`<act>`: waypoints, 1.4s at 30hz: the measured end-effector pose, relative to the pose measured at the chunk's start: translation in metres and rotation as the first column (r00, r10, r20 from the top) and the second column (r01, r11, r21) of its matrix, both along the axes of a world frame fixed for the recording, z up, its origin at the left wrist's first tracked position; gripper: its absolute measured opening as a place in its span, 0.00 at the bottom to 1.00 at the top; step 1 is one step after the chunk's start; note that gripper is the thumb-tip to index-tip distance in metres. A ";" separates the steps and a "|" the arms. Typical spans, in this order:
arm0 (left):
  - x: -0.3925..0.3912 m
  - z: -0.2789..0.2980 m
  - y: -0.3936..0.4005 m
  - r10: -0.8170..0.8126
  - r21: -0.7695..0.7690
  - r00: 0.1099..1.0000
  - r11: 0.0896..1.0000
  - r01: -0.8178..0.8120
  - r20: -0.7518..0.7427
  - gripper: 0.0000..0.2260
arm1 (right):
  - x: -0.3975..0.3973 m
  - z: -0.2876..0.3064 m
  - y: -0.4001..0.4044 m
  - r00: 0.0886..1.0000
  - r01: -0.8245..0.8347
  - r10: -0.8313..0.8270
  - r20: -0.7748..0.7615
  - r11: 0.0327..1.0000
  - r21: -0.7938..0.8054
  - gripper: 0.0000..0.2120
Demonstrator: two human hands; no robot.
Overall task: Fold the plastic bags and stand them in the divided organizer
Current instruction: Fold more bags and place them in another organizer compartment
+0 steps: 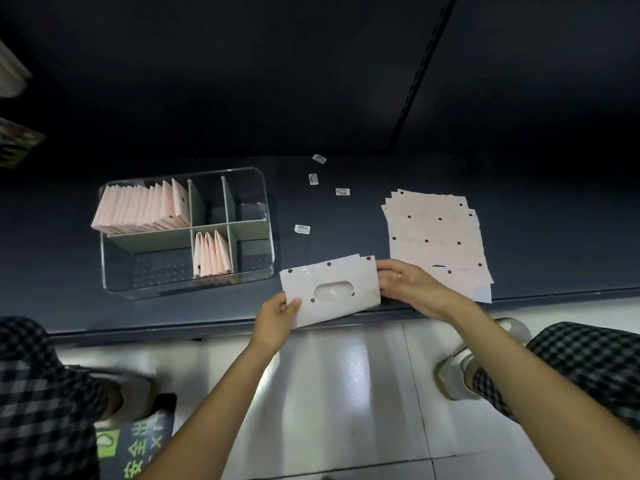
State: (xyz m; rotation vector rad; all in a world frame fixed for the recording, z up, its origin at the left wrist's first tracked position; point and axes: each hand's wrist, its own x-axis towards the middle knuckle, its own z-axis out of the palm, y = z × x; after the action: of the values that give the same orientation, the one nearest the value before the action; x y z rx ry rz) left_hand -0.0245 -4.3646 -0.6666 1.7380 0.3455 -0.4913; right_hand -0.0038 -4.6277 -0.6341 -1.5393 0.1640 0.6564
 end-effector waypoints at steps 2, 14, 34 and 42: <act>0.003 -0.004 0.000 0.025 0.037 1.000 0.999 -0.025 -0.014 0.06 | 0.002 -0.012 0.009 0.999 0.046 -0.042 0.030 0.988 -0.150 0.13; -0.028 -0.005 -0.016 -0.418 0.670 0.777 0.742 -0.007 0.471 0.17 | 0.032 -0.046 0.042 0.977 0.183 -0.048 0.207 0.686 -0.704 0.08; -0.047 -0.037 -0.003 -0.863 0.896 0.504 0.203 0.396 -0.027 0.38 | -0.018 -0.033 0.077 0.715 0.327 0.434 0.548 0.486 -0.811 0.15; -0.045 -0.038 -0.003 -0.869 0.891 0.493 0.191 0.411 -0.041 0.38 | -0.078 -0.071 0.065 0.585 0.013 0.797 0.149 0.175 -0.985 0.35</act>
State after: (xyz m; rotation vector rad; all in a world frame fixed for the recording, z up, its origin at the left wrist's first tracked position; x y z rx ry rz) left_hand -0.0695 -4.3675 -0.7041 2.9001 -0.8354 -0.5058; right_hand -0.0816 -4.5630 -0.7055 -3.0418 -0.6750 0.3371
